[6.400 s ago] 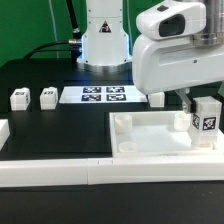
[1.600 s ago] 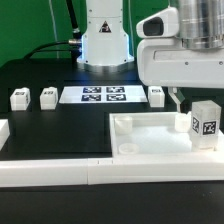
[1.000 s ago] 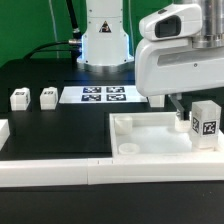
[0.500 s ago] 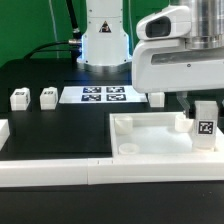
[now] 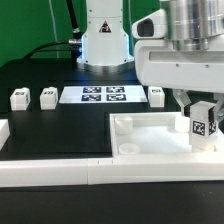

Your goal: Assemble square table

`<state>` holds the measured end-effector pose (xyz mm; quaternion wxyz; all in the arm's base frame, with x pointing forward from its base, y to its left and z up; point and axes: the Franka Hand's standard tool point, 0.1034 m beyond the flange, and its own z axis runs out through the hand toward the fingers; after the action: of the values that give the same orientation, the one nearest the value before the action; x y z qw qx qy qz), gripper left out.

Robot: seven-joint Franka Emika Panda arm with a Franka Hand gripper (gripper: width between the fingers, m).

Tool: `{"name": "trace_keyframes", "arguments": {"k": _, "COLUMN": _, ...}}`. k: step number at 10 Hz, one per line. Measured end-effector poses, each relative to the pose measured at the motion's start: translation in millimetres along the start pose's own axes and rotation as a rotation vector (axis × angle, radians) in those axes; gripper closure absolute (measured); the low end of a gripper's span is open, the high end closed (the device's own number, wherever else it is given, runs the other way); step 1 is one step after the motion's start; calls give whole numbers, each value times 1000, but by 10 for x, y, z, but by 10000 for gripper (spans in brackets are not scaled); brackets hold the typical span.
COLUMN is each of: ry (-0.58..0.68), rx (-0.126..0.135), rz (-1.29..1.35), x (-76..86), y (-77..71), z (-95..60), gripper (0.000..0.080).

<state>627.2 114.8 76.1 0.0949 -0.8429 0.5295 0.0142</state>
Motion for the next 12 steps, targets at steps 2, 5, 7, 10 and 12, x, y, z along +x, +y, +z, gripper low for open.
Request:
{"name": "trace_keyframes", "arguments": {"k": 2, "ry": -8, "rx": 7, "rz": 165, "x": -11, "y": -2, "z": -2, "gripper": 502}}
{"name": "trace_keyframes", "arguments": {"k": 5, "ry": -9, "rx": 6, "rz": 138, "x": -13, "y": 3, "z": 4, "gripper": 502}}
{"name": "trace_keyframes", "arguments": {"k": 7, "ry": 0, "rx": -18, "rz": -163, "x": -12, "y": 6, "z": -7, "gripper": 212}}
{"name": "trace_keyframes", "arguments": {"k": 10, "ry": 24, "rx": -32, "rz": -518, "x": -26, "y": -45, "z": -17, "gripper": 153}}
{"name": "trace_keyframes", "arguments": {"k": 12, "ry": 27, "rx": -41, "rz": -703, "x": -17, "y": -41, "z": -15, "gripper": 151}}
